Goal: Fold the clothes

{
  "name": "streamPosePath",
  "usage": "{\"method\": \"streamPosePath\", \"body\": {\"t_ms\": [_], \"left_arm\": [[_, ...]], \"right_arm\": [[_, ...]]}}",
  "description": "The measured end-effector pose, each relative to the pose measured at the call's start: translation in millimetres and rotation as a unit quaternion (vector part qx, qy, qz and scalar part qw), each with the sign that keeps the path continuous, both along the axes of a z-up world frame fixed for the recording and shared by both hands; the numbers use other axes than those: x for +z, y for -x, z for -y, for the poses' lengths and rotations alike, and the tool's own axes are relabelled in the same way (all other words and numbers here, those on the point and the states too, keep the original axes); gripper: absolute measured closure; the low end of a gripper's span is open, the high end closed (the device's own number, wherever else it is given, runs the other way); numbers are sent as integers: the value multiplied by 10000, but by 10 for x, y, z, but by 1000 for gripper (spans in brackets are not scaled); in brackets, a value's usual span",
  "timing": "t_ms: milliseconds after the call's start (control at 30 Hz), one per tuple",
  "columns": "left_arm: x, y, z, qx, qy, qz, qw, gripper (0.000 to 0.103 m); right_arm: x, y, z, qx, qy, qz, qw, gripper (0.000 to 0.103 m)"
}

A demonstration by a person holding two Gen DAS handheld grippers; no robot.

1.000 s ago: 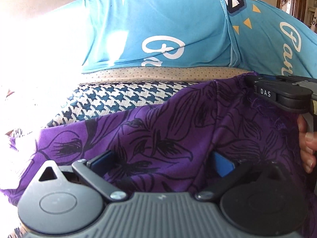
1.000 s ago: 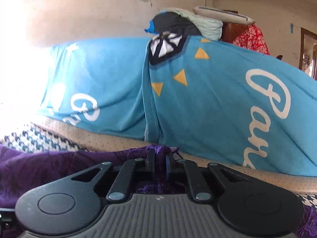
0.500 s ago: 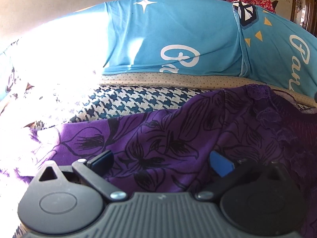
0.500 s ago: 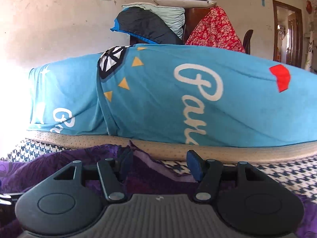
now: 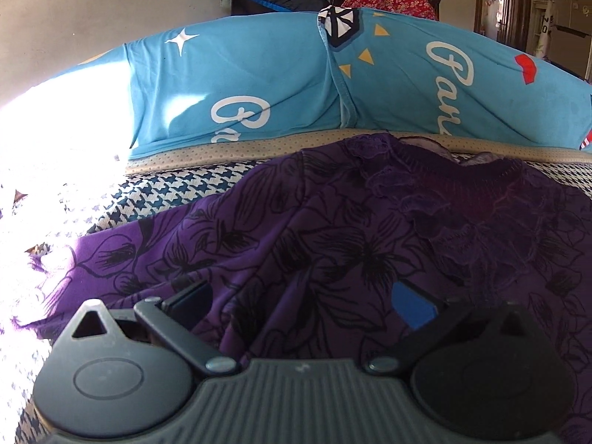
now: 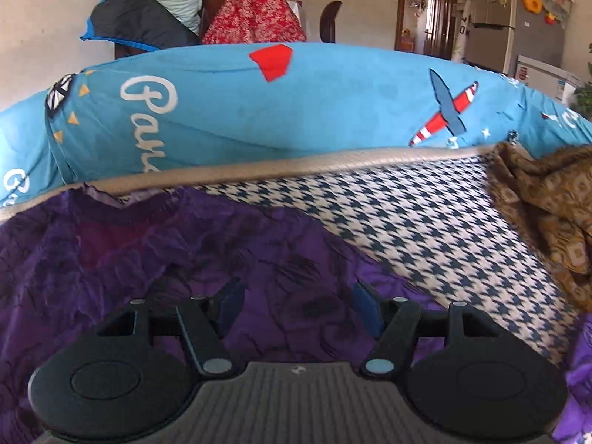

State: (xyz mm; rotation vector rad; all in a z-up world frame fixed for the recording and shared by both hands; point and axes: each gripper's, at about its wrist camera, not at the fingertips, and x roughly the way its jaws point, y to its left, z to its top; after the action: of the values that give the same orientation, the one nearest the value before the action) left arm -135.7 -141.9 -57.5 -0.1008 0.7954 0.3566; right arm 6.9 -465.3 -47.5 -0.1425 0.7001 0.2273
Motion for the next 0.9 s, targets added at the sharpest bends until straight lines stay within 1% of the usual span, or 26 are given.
{"method": "streamPosePath", "body": {"t_ms": [67,200,267,367,433,600,733,900], "left_arm": [[-29,84,116,-160,-95,-4,9998,0],[-118,272,318,-532,-234,-92,9983,0],[-164,399,377,-598,-284,-131,9977,0],[-244,577,438,-625,-396,-250,9969,0],[-288,694,434,-539,-458,-305,9970,0],[-328,937,378,-340,-441,-313,9980,0],[-333,1112,293,-66,-282,-276,9992,0],[-339,1274,205,197,-189,-224,9994,0]], "right_arm": [[-7,99,96,-52,60,-111,9999,39],[8,334,172,84,192,-175,9996,39],[7,444,200,41,271,-237,9993,39],[-10,592,271,1,124,-441,9990,39],[-32,715,312,-2,26,-557,9984,39],[-72,1045,375,-120,9,-661,9977,39],[-110,1286,450,-214,-232,-808,9962,39],[-214,1482,455,-208,-327,-994,9943,39]]}}
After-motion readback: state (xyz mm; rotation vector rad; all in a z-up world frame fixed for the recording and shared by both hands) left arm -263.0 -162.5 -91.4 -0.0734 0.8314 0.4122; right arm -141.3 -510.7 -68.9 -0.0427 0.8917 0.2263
